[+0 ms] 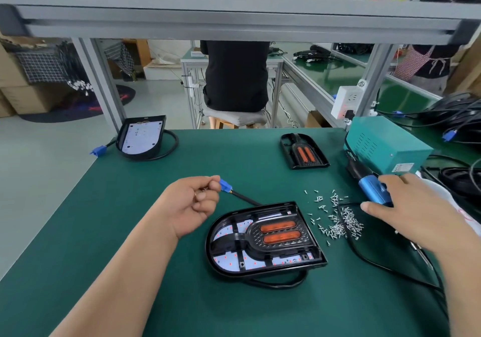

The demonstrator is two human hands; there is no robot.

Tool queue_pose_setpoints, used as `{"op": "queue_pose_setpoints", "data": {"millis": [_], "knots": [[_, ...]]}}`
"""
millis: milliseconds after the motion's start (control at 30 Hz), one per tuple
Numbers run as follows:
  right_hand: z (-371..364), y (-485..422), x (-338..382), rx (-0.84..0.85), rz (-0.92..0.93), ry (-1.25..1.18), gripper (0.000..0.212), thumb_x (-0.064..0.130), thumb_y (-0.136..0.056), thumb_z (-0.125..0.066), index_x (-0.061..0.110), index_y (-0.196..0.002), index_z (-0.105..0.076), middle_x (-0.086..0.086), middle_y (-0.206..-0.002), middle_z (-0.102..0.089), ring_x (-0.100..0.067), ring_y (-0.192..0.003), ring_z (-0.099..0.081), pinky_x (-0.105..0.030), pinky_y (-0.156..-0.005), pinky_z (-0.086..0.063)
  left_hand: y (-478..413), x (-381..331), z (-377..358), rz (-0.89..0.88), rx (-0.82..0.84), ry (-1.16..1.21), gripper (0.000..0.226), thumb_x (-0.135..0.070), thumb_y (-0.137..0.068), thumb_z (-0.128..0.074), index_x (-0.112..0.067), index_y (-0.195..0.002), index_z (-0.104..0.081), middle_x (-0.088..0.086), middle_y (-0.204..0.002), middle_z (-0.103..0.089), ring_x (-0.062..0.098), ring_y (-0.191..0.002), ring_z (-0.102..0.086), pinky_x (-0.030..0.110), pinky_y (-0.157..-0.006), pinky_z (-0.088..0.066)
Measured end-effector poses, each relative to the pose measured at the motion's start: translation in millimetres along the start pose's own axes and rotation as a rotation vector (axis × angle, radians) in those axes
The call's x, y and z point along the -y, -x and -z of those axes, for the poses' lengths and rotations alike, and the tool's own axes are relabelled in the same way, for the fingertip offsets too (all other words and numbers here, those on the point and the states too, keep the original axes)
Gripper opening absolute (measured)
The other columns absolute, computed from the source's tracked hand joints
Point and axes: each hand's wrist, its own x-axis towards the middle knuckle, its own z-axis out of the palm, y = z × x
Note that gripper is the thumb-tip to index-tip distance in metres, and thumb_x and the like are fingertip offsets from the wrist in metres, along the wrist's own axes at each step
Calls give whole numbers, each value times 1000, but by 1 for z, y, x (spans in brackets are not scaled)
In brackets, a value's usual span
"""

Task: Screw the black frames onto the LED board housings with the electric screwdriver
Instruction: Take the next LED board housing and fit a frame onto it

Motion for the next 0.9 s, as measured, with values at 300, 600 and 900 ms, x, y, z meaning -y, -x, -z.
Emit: {"op": "queue_pose_setpoints", "data": {"millis": [300,600,900], "knots": [[-8,-1,-12,114,-43,-80,50,64,-90,-68,25,-114,-48,3,-83,-64,-15,-75,-63,-39,-73,-53,-2,1,-2,42,3,401,21,6,-104,-35,-2,-109,-53,5,-78,-52,6,-43,-40,18,-31,-25],[-8,0,-14,-62,-42,-187,25,37,-88,-70,22,-79,-53,2,-65,-59,-20,-63,-60,-39,-63,-53,-7,6,2,-35,-23,29,17,-22,-110,-52,-9,-106,-61,-3,-70,-54,2,-42,-34,15,-28,-22],[3,4,9,-54,-194,-1128,20,27,-97,-67,13,-86,-75,-9,-75,-72,-15,-55,-62,-38,-64,-51,-8,12,-2,-53,-23,-45,29,-25,-110,-53,-1,-120,-65,0,-72,-55,2,-47,-35,14,-33,-23]]}}
